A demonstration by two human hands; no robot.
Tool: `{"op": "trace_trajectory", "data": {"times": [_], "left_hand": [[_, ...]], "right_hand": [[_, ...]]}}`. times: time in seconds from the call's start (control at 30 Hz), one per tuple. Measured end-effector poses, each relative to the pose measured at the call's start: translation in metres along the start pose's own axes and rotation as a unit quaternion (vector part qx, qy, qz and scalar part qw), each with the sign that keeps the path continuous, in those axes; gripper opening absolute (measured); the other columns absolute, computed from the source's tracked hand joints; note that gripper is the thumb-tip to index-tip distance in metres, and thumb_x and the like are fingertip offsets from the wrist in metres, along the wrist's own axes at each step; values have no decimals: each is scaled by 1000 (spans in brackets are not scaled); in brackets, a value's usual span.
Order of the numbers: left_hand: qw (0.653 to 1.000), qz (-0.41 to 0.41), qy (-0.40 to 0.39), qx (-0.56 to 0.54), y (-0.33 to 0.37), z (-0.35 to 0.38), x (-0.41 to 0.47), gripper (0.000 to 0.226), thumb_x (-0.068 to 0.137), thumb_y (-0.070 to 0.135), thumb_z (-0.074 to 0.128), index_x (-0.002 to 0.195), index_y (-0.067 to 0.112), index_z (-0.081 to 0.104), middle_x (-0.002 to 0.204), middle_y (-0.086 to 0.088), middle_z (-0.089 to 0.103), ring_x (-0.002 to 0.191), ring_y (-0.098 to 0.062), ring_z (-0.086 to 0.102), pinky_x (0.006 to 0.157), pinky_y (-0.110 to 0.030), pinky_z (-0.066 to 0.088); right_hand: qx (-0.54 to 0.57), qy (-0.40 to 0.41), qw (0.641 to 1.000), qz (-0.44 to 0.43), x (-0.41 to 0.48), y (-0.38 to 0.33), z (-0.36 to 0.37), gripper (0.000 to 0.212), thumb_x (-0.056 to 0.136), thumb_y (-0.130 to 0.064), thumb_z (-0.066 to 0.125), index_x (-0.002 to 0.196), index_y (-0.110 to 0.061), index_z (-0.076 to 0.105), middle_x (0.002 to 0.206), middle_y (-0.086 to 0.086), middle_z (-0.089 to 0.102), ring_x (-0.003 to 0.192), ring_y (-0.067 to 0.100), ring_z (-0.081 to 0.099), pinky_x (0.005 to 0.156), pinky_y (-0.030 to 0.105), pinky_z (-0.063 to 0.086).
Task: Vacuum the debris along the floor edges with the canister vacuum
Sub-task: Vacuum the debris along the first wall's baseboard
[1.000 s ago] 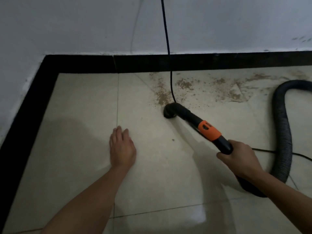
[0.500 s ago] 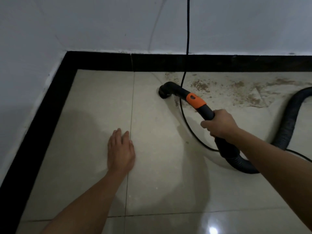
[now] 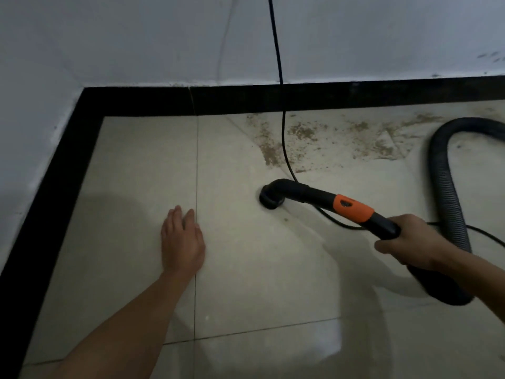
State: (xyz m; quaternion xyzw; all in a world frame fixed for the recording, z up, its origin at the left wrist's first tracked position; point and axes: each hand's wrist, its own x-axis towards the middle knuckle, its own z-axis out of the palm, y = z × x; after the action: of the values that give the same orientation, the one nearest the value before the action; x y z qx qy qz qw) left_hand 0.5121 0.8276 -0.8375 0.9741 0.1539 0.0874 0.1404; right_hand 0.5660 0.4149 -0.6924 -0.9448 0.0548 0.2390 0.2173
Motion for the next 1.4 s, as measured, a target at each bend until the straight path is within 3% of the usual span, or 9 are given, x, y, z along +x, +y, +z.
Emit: {"op": "trace_trajectory", "data": {"times": [0.17,0.53,0.6,0.7,0.83,0.97,1.1,1.27,1.4], "left_hand": [[1000,-1,12,7,1,4,0,40,90,15,44,122,-3,59,131,-34,50,124,-49,45,103,-54,37],[1000,-5,-11,20,8,0,-1,44,92,18,36,123,-7,56,133,-37,45,127,-51,40,105,-56,31],[1000,-4,-18,21,13,-1,-1,43,93,17,39,126,-7,54,136,-37,42,129,-51,37,108,-55,28],[1000,-8,-14,26,22,1,-3,37,94,10,47,126,-9,52,138,-36,41,130,-50,36,109,-54,26],[999,-24,-26,35,30,0,-3,36,95,9,49,126,-9,52,140,-34,40,132,-48,35,110,-52,25],[998,-12,-43,47,29,-5,-2,38,95,11,46,128,-8,50,141,-34,39,132,-46,34,111,-51,25],[997,-5,-58,45,28,-10,0,39,95,11,47,129,-8,49,142,-33,38,133,-46,32,111,-49,25],[998,-7,-54,42,26,-10,-2,42,96,14,40,130,-8,49,141,-34,39,133,-47,33,111,-50,25],[998,8,-54,31,40,-5,5,41,96,14,46,132,-4,51,141,-32,40,133,-46,33,111,-50,27]], "right_hand": [[-21,-43,999,5,-23,41,-16,14,71,-8,75,73,-13,62,44,5,58,37,16,53,39,27,44],[-21,34,998,44,-41,83,-22,15,71,-12,79,74,-13,64,43,2,59,35,14,55,37,26,44],[-23,14,998,51,-50,93,-25,15,70,-13,79,74,-13,64,44,2,59,36,15,55,38,27,44],[-40,-46,998,34,-66,98,-20,14,68,-13,78,74,-15,65,48,0,60,39,13,56,39,24,44],[-31,-7,999,13,-78,87,-1,14,68,-15,78,74,-18,66,52,2,61,41,7,54,46,27,45],[-90,-88,990,-67,-81,58,24,17,65,-23,74,66,-23,57,55,-4,60,48,5,55,48,21,39],[-46,16,998,-27,-73,44,31,15,69,-21,74,68,-22,59,57,-2,60,53,13,58,51,30,43],[-106,-35,989,-94,-77,26,54,17,67,-32,69,67,-30,52,57,-7,58,51,3,54,45,18,33],[-63,66,995,-39,-69,25,53,16,71,-30,70,72,-27,54,60,-4,58,57,12,57,48,27,37]]}}
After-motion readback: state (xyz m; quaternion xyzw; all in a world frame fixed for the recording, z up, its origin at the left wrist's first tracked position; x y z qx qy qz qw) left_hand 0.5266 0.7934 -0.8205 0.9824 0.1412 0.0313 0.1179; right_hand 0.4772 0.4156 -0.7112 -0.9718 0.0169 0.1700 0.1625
